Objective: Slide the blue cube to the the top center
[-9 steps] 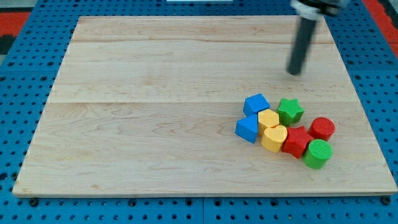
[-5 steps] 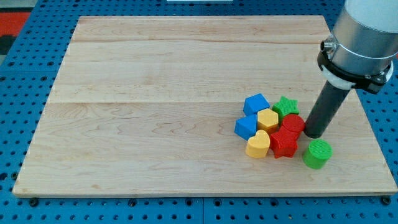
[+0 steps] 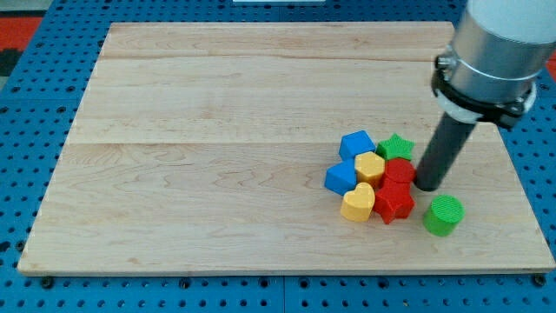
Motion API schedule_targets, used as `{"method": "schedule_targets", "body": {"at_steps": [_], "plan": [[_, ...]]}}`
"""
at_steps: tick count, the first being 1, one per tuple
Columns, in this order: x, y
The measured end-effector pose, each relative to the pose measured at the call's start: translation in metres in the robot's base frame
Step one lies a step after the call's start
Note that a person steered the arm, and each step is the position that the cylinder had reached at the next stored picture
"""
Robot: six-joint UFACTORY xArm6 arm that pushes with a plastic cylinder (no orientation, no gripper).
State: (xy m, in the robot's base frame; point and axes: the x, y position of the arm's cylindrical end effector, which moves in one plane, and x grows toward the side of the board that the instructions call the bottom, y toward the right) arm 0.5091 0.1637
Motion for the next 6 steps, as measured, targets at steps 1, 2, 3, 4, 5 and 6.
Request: {"method": "schedule_targets", "body": {"at_steps": [1, 2, 3, 4, 5, 6], "plan": [[-0.006, -0.039], [-0.007, -0.048], [-0.018, -0.068], [-0.039, -0.093], [-0.042, -0.074], [-0.056, -0.072]]}}
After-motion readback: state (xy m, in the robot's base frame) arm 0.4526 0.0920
